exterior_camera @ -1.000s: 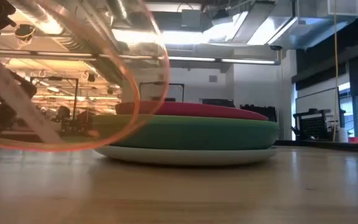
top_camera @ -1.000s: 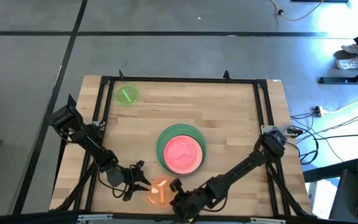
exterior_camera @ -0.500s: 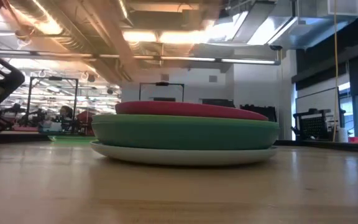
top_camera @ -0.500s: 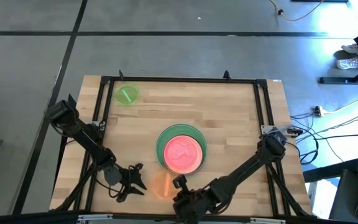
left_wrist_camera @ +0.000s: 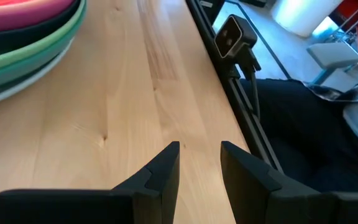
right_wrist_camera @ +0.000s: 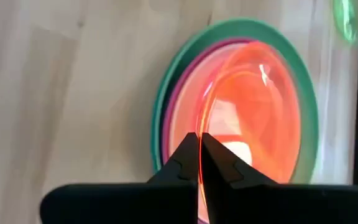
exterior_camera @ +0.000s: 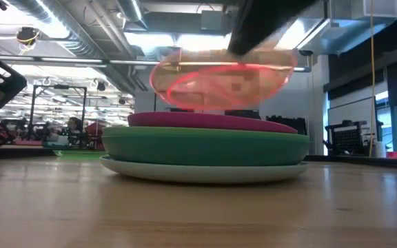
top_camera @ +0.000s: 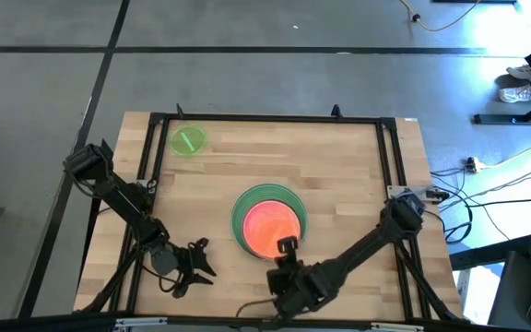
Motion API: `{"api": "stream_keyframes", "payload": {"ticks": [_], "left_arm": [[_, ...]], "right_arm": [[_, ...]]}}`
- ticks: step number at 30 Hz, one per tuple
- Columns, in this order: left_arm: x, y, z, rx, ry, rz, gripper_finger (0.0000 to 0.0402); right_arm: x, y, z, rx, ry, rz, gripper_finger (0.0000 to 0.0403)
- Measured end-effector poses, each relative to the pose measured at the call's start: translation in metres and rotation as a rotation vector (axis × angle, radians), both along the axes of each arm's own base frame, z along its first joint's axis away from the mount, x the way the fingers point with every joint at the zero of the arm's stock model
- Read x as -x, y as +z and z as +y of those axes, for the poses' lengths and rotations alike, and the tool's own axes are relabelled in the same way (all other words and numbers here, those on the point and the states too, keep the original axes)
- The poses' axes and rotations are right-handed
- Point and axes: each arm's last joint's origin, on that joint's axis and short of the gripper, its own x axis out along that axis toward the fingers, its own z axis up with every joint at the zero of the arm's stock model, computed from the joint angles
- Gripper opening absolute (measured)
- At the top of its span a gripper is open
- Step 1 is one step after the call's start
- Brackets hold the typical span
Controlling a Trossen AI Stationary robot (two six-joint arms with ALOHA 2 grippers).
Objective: Stack plastic plates
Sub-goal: Stack the small orange plate on top of the small pink plate, then stack the small green plate on top of the small orange plate
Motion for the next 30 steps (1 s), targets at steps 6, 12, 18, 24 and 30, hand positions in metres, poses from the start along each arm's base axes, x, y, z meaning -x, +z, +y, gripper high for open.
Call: {"api": "stream_keyframes", "payload": {"ticks": [6, 12, 18, 24, 30], "left_arm": [[0.0, 0.0, 0.0, -0.009, -0.004, -0.003, 0.011], [0.0, 0.0, 0.0, -0.03, -0.012, -0.013, 0.011], [-0.001, 0.0, 0.002, -0.063, 0.046, -0.046, 0.011], [-0.006, 0.001, 0.007, -0.066, 0.079, -0.05, 0.011], [-0.015, 0.013, 0.02, -0.06, 0.115, -0.083, 0.011]], "right_arm": [[-0.011, -0.028, -0.018, 0.0, -0.03, -0.008, 0.0], [-0.022, -0.042, -0.033, -0.15, -0.086, 0.025, 0.0001], [-0.032, -0.045, -0.047, -0.2, -0.192, -0.034, 0.0027], [-0.029, -0.037, -0.04, -0.164, -0.115, -0.022, 0.0095], [-0.004, -0.008, -0.015, 0.037, -0.035, -0.147, 0.0121]]}}
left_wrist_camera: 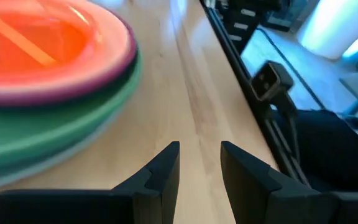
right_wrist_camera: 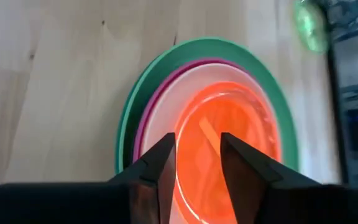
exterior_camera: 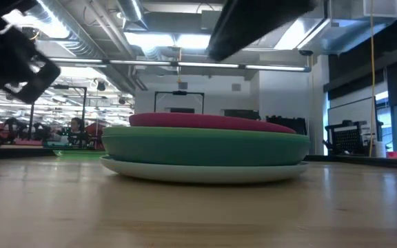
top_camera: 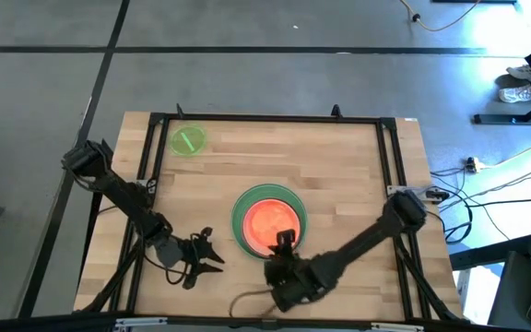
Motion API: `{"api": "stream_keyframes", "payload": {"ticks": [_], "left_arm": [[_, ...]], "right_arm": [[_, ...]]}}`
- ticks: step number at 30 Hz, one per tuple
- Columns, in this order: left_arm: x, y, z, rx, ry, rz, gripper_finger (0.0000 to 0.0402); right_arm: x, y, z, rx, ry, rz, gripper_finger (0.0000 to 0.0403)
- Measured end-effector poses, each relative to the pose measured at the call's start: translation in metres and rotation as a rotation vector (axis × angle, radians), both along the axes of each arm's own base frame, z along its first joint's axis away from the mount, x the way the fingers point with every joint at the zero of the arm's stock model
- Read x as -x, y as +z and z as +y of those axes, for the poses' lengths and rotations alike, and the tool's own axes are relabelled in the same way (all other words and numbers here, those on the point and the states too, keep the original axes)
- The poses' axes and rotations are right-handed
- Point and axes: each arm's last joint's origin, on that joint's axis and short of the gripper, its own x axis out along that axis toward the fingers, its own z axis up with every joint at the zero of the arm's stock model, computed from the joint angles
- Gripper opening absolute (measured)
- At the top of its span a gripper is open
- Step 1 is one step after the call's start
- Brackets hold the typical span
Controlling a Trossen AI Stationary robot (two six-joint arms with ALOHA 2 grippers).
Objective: Stack plastic plates
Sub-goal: Stack the small green plate on top of the small orange plate
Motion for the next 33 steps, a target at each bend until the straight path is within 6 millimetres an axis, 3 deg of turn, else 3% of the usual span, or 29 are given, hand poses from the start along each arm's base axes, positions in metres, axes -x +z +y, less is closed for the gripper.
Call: {"api": "stream_keyframes", "payload": {"ticks": [5, 11, 16, 20, 27, 33], "left_arm": [[-0.004, 0.021, 0.022, -0.016, 0.058, -0.033, 0.011], [-0.006, 0.04, 0.059, -0.052, 0.199, 0.014, 0.011], [-0.014, 0.063, 0.085, -0.204, 0.323, 0.19, 0.011], [-0.018, 0.078, 0.117, -0.372, 0.501, 0.377, 0.011], [-0.01, 0.076, 0.191, -0.457, 0.76, 0.617, 0.011], [0.002, 0.055, 0.252, -0.403, 0.883, 0.811, 0.011]], "right_arm": [[0.027, 0.005, 0.007, 0.034, 0.01, -0.024, 0.012], [0.072, -0.013, -0.008, -0.025, -0.086, -0.134, 0.0117], [0.116, -0.032, -0.02, -0.185, -0.148, -0.29, 0.0117], [0.144, -0.055, -0.028, -0.266, -0.173, -0.439, 0.0117], [0.169, -0.1, -0.048, -0.369, -0.227, -0.583, 0.0117], [0.179, -0.114, -0.059, -0.412, -0.25, -0.608, 0.0117]]}}
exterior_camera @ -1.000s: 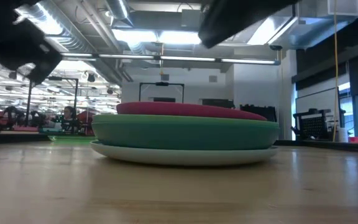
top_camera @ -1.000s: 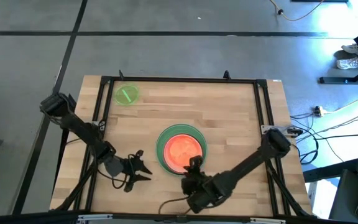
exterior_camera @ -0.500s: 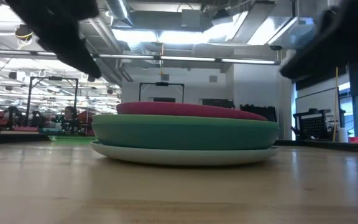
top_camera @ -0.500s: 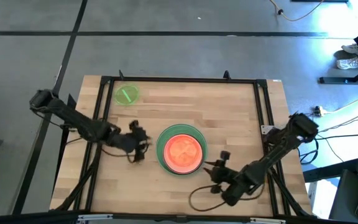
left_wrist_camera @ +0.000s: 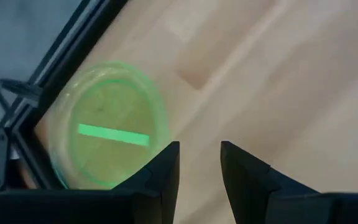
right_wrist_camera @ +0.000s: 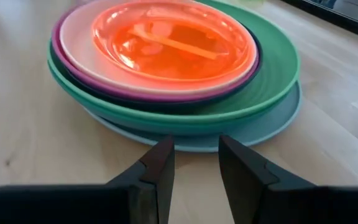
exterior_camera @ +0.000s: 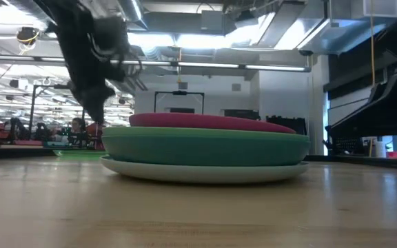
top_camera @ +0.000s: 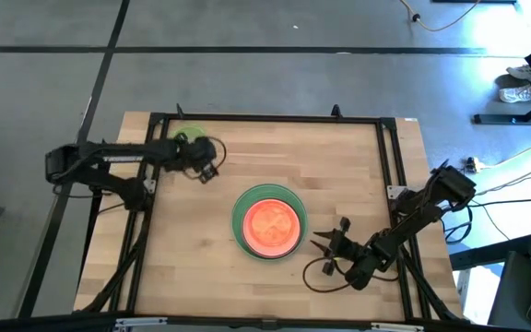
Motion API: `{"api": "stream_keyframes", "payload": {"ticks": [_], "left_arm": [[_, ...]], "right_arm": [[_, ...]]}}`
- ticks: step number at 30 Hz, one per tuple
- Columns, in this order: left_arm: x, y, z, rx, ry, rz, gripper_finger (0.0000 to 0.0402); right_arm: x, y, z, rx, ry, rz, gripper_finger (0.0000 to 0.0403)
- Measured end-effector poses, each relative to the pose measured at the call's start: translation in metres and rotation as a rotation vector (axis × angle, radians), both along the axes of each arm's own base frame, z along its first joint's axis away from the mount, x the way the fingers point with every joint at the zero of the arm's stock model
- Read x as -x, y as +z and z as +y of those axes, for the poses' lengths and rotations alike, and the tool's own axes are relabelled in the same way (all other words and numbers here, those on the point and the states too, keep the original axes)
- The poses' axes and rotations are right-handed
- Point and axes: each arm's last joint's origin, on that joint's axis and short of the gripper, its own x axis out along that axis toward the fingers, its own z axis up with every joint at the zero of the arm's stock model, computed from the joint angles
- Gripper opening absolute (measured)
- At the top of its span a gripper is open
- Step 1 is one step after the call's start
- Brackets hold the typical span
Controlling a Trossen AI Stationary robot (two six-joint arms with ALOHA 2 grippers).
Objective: Stack plastic plates
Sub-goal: Stack the small green plate on top of the small orange plate
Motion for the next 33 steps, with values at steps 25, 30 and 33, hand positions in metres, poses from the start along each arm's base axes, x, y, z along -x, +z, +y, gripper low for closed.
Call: {"api": "stream_keyframes", "payload": {"ticks": [25, 30, 33], "left_arm": [[-0.001, -0.077, 0.076, 0.138, 0.103, 0.214, 0.0066], [-0.006, -0.072, 0.067, 0.099, 0.034, 0.27, 0.001], [-0.012, -0.06, 0.062, 0.072, 0.01, 0.272, 0.0006]], "right_arm": [[-0.016, -0.007, -0.02, -0.033, 0.07, 0.173, 0.0117], [-0.016, -0.007, -0.02, -0.12, 0.032, 0.148, 0.0117], [-0.016, -0.008, -0.018, -0.199, 0.025, 0.152, 0.0117]]}}
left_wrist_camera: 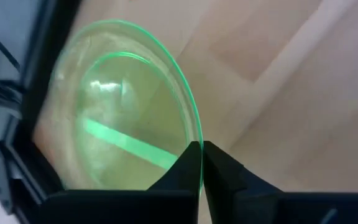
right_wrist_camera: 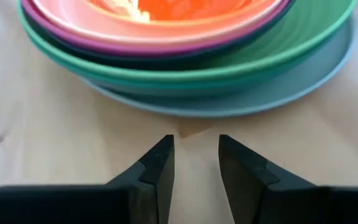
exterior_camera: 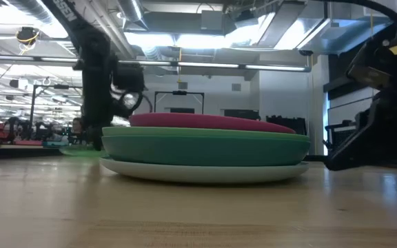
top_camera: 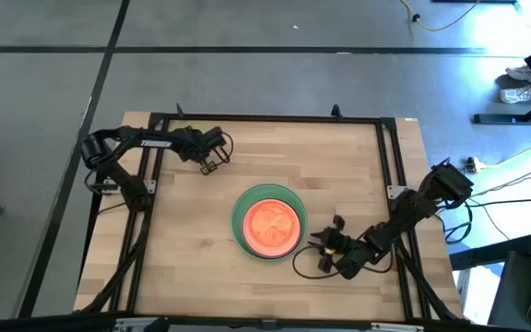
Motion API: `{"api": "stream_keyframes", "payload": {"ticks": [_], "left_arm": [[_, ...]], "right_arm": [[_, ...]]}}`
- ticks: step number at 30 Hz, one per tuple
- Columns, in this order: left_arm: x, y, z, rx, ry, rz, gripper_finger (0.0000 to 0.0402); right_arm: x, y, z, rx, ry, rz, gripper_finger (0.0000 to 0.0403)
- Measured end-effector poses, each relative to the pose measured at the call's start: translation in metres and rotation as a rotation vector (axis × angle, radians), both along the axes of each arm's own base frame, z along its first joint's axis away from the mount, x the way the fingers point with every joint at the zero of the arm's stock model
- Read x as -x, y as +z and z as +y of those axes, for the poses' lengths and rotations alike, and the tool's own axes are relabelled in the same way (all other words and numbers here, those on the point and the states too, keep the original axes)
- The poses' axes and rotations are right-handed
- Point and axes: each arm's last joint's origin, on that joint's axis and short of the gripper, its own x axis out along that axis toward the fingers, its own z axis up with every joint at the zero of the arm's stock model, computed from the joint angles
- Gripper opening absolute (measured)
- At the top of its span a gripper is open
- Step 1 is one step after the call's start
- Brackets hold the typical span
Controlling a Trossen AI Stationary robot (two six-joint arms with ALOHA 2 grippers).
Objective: Stack plastic plates
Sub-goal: Stack the small green plate on top of the small orange plate
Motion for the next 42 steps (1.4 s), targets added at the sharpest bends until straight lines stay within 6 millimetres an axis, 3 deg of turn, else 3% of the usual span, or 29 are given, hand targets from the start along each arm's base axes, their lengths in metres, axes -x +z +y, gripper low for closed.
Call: {"api": "stream_keyframes", "payload": {"ticks": [5, 13, 21, 29, 42], "left_arm": [[-0.014, 0.032, -0.02, -0.028, -0.058, -0.067, 0.0003], [-0.044, 0.095, -0.08, -0.047, -0.331, -0.341, 0.0004], [-0.071, 0.12, -0.145, 0.03, -0.659, -0.625, 0.0004], [-0.083, 0.127, -0.198, 0.121, -0.935, -0.797, 0.0004], [-0.109, 0.08, -0.242, 0.192, -1.048, -0.724, 0.0005]], "right_arm": [[0.0, 0.0, 0.001, -0.054, -0.004, 0.009, 0.0117], [0.0, 0.0, 0.0, -0.014, 0.001, 0.004, 0.0117], [0.0, 0.0, -0.002, 0.092, 0.014, -0.004, 0.0117], [0.0, 0.0, -0.001, 0.121, 0.047, 0.012, 0.0117], [0.0, 0.0, -0.001, 0.108, 0.067, 0.027, 0.0117]]}}
